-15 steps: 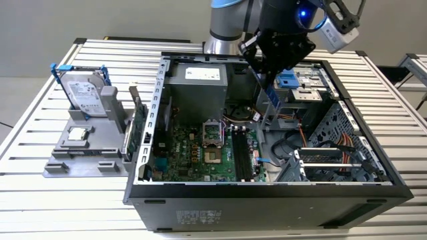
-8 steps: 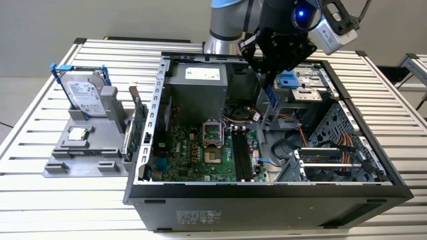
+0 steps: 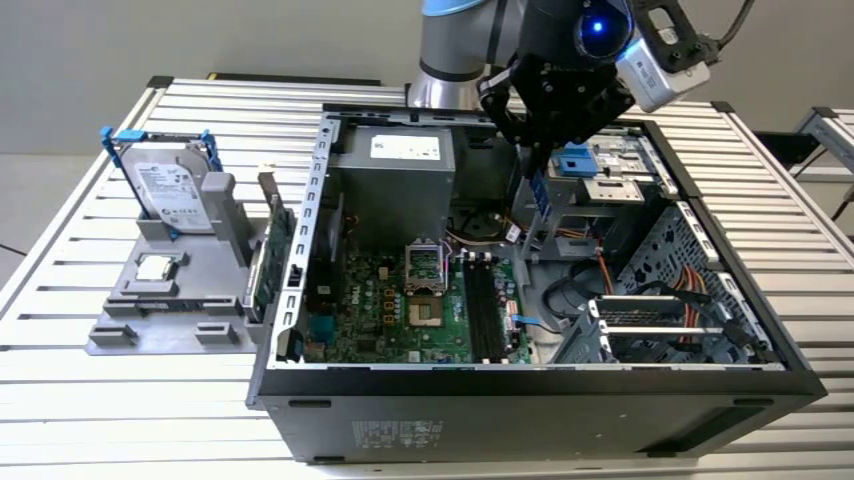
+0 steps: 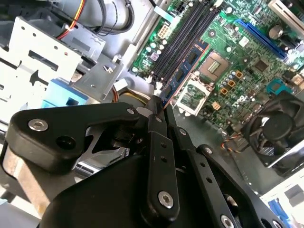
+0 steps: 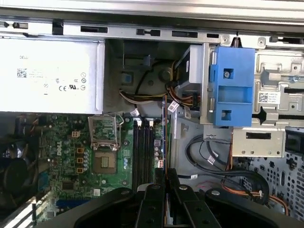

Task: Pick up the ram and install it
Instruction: 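Insert the ram into the slot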

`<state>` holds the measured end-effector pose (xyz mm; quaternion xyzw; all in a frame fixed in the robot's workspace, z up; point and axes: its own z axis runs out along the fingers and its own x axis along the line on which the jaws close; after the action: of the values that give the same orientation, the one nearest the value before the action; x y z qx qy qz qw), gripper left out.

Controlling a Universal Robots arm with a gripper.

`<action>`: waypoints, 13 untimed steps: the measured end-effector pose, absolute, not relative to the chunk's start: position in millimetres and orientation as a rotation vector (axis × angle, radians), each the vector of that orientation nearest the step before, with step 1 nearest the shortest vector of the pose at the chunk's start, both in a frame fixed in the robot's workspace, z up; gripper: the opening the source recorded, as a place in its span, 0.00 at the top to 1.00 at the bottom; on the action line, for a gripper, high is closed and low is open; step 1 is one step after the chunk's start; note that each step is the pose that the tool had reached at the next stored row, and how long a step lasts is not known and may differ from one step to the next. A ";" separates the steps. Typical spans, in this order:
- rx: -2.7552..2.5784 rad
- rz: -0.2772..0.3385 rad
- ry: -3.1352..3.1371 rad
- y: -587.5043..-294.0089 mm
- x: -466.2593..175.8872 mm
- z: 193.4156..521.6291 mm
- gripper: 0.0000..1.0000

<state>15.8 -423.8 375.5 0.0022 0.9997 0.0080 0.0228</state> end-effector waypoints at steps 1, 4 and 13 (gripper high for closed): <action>0.010 0.025 3.096 -423.8 15.8 375.5 1.00; 0.018 0.024 3.096 -423.8 15.8 375.5 1.00; 0.019 0.024 3.112 -424.5 18.3 374.7 1.00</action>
<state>18.3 -424.5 374.7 0.0062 0.9998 0.0078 0.0149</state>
